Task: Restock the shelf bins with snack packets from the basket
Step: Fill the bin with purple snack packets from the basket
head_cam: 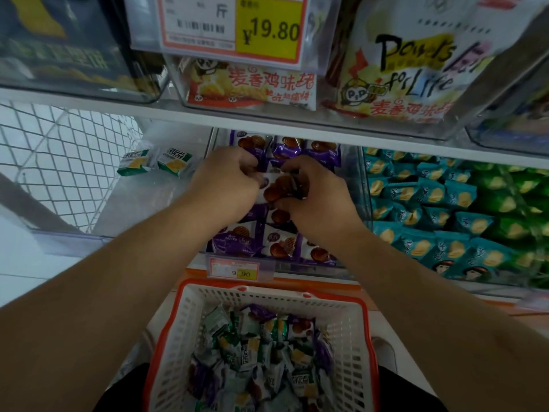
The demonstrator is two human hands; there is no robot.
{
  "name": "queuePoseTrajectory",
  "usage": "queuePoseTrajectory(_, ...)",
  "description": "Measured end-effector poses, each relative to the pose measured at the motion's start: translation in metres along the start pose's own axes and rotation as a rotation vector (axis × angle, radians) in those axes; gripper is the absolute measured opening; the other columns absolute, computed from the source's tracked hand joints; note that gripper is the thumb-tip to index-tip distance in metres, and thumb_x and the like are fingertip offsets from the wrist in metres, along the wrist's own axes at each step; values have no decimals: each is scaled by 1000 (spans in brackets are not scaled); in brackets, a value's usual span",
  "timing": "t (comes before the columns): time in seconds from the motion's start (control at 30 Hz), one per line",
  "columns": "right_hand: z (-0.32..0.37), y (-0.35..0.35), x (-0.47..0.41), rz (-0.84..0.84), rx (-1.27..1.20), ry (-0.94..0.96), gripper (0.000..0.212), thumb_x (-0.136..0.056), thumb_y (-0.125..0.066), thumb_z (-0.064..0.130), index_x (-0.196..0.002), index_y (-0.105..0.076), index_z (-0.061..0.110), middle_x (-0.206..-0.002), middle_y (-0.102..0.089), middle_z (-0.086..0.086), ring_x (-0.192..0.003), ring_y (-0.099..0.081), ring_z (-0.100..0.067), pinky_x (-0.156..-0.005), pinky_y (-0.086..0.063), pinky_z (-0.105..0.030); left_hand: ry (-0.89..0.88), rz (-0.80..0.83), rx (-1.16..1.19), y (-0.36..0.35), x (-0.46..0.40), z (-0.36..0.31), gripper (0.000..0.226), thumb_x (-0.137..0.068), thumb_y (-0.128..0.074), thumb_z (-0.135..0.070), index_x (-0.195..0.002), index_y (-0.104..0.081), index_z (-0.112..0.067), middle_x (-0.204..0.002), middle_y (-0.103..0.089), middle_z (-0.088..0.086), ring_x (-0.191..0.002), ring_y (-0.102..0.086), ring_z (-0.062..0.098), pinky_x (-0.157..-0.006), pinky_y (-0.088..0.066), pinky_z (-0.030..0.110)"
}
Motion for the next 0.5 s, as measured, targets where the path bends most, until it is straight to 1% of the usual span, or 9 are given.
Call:
queuePoseTrajectory(0.07, -3, -3, -8, -64, 36, -55, 49, -89, -80, 19, -132, -59, 28, -106, -63, 13, -94, -61, -6, -61, -46, -7, -37, 13, -181, 4, 6, -4, 33, -98, -61, -17, -131, -58, -12, -118, -66, 5, -105, -61, 21, -91, -53, 37)
queuePoseTrajectory(0.1, -3, -7, -14, -78, 70, -69, 50, -89, -81, 23, -134, -58, 26, -106, -64, 11, -94, -62, -9, -62, -48, -10, -56, 33, -254, 5, 11, -7, 35, -97, -60, -17, -131, -54, -12, -109, -66, 5, -97, -63, 21, -87, -56, 40)
queuePoseTrajectory(0.17, 1, -16, -26, -84, 137, -95, 52, -89, -81, 28, -133, -55, 22, -107, -67, 4, -94, -66, -16, -67, -59, -29, -75, 95, -368, 9, 23, -12, 38, -94, -62, -23, -129, -49, -14, -94, -64, 4, -83, -63, 20, -75, -57, 40)
queuePoseTrajectory(0.2, 3, -22, -33, -85, 158, -107, 52, -88, -81, 30, -131, -53, 20, -106, -68, 0, -93, -68, -20, -69, -62, -37, -79, 147, -420, 10, 29, -14, 35, -92, -63, -28, -123, -51, -16, -90, -64, 2, -80, -63, 18, -72, -57, 39)
queuePoseTrajectory(0.27, 9, -35, -45, -70, 182, -129, 57, -87, -81, 32, -129, -46, 15, -106, -67, -6, -92, -68, -25, -71, -63, -44, -106, 285, -517, 11, 35, -14, 25, -88, -67, -40, -102, -61, -19, -84, -67, -1, -75, -65, 16, -72, -60, 42)
queuePoseTrajectory(0.3, 12, -40, -49, -61, 201, -145, 60, -87, -81, 35, -129, -42, 14, -107, -67, -9, -93, -68, -27, -72, -63, -46, -123, 351, -559, 11, 37, -14, 25, -86, -68, -44, -95, -64, -22, -82, -68, -2, -74, -65, 15, -73, -61, 43)
queuePoseTrajectory(0.37, 15, -48, -54, -55, 264, -154, 58, -88, -80, 40, -125, -44, 14, -105, -67, -11, -95, -67, -29, -72, -63, -47, -144, 458, -651, 11, 38, -11, 27, -87, -70, -48, -98, -67, -24, -88, -70, -3, -78, -66, 14, -77, -61, 41)
queuePoseTrajectory(0.43, 16, -50, -54, -56, 283, -104, 45, -87, -79, 44, -113, -56, 16, -102, -66, -7, -98, -64, -27, -74, -62, -44, -163, 507, -699, 9, 37, -6, 25, -90, -71, -40, -108, -68, -24, -98, -71, -2, -84, -66, 14, -81, -60, 39)
queuePoseTrajectory(0.5, 14, -46, -50, -36, 213, -77, 27, -90, -76, 36, -108, -67, 18, -105, -67, -3, -101, -64, -23, -75, -62, -40, -175, 482, -698, 7, 35, 0, 21, -91, -71, -29, -111, -69, -23, -103, -70, 0, -87, -65, 16, -82, -60, 39)
Point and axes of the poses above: each hand's wrist, its own x-axis away from the middle knuckle, its own y-axis out of the back of the hand, z = x × y, the point moved 1 cm from there along -x, towards the middle knuckle
